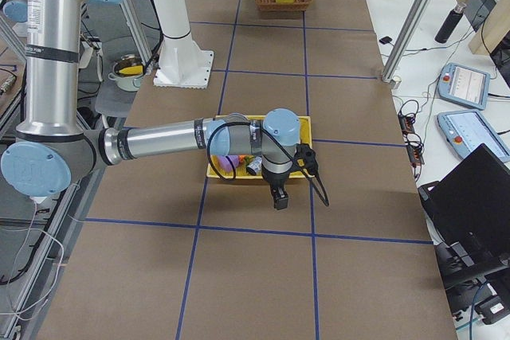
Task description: Move tape to another basket
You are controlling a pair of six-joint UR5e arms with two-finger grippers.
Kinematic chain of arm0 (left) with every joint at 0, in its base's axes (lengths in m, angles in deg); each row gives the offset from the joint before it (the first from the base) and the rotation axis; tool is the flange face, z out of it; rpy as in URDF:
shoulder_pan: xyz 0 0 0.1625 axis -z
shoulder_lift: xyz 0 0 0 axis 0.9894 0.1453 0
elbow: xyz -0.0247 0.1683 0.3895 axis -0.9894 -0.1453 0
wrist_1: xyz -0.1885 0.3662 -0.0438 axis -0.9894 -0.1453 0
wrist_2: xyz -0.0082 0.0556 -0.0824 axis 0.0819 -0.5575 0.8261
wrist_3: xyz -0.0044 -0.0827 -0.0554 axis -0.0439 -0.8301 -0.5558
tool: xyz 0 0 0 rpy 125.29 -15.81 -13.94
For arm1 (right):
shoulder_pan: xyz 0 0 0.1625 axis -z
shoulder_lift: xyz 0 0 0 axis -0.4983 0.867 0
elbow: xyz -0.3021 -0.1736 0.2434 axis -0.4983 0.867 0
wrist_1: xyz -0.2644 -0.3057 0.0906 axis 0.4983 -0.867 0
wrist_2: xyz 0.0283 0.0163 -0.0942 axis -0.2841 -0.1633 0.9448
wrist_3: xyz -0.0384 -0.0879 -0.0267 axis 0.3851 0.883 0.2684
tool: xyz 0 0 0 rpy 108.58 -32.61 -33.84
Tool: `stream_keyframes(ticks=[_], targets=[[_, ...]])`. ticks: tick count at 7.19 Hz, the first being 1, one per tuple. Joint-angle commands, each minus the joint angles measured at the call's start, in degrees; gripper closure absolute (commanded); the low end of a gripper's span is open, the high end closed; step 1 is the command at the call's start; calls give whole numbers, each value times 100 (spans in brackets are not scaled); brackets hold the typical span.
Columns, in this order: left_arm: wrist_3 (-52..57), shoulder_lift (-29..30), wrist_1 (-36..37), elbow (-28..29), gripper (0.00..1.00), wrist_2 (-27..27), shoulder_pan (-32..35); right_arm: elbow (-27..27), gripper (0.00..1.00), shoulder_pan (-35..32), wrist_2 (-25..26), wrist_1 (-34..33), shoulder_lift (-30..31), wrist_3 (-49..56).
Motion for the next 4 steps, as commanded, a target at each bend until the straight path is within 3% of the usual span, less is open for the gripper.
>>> stream_keyframes(ticks=[1, 4], targets=[[7, 0, -4, 5, 2, 0, 0, -28, 0, 0, -23, 0, 2, 1], [7, 0, -4, -48, 2, 0, 0, -90, 0, 0, -76, 0, 2, 1]])
